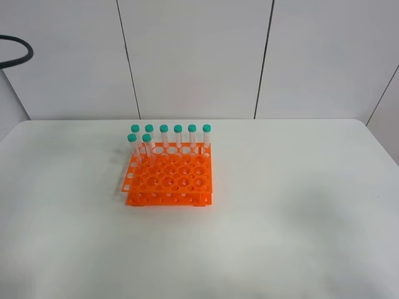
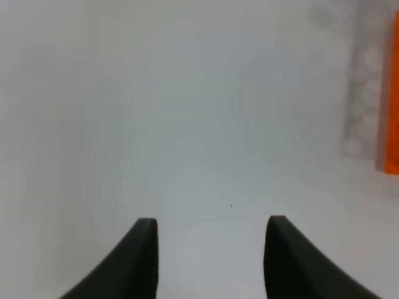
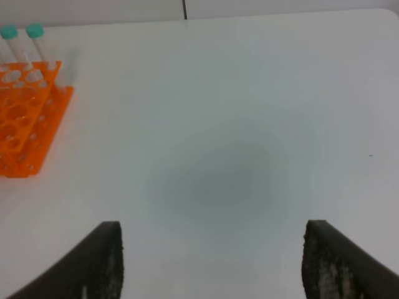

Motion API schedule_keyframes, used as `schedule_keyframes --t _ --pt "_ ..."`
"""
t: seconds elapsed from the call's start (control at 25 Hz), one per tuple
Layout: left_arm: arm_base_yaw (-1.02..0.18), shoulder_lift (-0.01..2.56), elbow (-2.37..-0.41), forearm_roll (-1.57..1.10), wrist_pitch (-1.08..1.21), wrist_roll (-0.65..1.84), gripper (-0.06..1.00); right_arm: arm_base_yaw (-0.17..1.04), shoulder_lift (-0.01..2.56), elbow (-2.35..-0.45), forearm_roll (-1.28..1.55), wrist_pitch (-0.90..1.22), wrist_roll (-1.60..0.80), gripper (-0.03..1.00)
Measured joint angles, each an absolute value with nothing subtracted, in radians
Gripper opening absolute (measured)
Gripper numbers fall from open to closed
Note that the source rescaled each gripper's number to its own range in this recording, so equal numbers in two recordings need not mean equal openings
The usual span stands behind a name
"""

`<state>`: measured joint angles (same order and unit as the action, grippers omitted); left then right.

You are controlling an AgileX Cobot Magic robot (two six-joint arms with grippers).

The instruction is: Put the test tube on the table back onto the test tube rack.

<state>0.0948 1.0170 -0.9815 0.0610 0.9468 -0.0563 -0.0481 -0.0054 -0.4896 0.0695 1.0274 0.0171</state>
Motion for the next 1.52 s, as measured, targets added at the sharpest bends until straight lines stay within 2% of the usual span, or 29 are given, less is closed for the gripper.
schedule_keyframes --t 0.16,0.8,1.52 --pt "0.095 0.897 -0.953 0.061 0.979 -0.056 0.25 -0.048 -0.005 -0.490 0.069 1.027 0.017 0.91" --pt "0.095 0.398 -0.613 0.000 1.130 -0.113 0.25 -0.048 -0.005 -0.490 0.069 1.027 0.017 0.91" --pt "0.095 0.182 -0.596 0.000 1.206 -0.115 0.25 -0.048 -0.005 -0.490 0.069 1.027 0.017 0.91"
